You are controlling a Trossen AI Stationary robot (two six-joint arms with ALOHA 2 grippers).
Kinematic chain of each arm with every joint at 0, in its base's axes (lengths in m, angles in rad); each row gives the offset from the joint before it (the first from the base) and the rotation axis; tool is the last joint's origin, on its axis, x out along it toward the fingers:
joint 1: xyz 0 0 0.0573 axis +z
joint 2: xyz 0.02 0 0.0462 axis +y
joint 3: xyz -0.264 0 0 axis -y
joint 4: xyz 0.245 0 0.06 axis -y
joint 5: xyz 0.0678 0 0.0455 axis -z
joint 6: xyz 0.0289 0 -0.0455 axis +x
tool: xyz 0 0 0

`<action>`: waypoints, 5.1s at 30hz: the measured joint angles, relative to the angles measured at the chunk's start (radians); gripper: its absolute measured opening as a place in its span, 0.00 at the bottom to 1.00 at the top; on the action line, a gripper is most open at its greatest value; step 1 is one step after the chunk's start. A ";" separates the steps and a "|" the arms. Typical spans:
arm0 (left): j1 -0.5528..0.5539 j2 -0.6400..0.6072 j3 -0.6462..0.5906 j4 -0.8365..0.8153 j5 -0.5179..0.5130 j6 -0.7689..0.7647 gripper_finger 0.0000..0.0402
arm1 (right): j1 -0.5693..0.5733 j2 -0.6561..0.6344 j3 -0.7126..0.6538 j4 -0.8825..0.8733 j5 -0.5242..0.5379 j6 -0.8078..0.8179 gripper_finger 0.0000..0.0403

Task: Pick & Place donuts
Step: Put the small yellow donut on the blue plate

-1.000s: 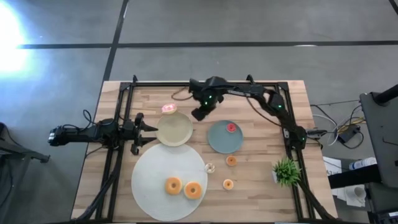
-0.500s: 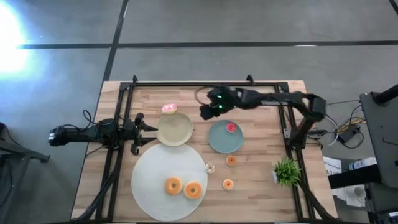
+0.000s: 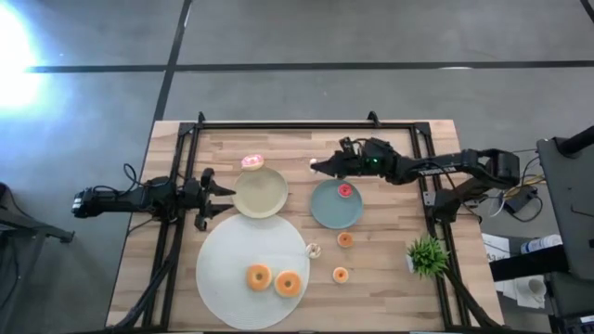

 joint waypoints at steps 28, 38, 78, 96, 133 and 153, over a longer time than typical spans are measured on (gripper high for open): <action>0.028 0.440 0.075 0.653 -0.324 -1.020 0.43 | 0.004 0.051 0.086 0.220 -0.078 -0.039 0.02; 0.221 0.864 0.283 0.839 0.025 -1.011 0.43 | 0.018 0.096 0.150 0.383 -0.159 -0.010 0.02; 0.351 1.471 0.910 1.057 0.542 -1.087 0.43 | 0.049 0.076 0.260 0.407 -0.199 -0.135 0.02; 0.335 1.465 0.911 1.080 0.568 -1.062 0.32 | 0.032 0.075 0.258 0.407 -0.199 -0.128 0.02; 0.298 1.595 0.925 0.314 0.265 -0.646 0.01 | 0.000 -0.422 0.264 -1.142 0.311 -0.293 0.41; 0.252 2.038 1.432 -0.184 0.248 -0.366 0.02 | 0.004 -0.428 0.265 -1.162 0.328 -0.324 0.41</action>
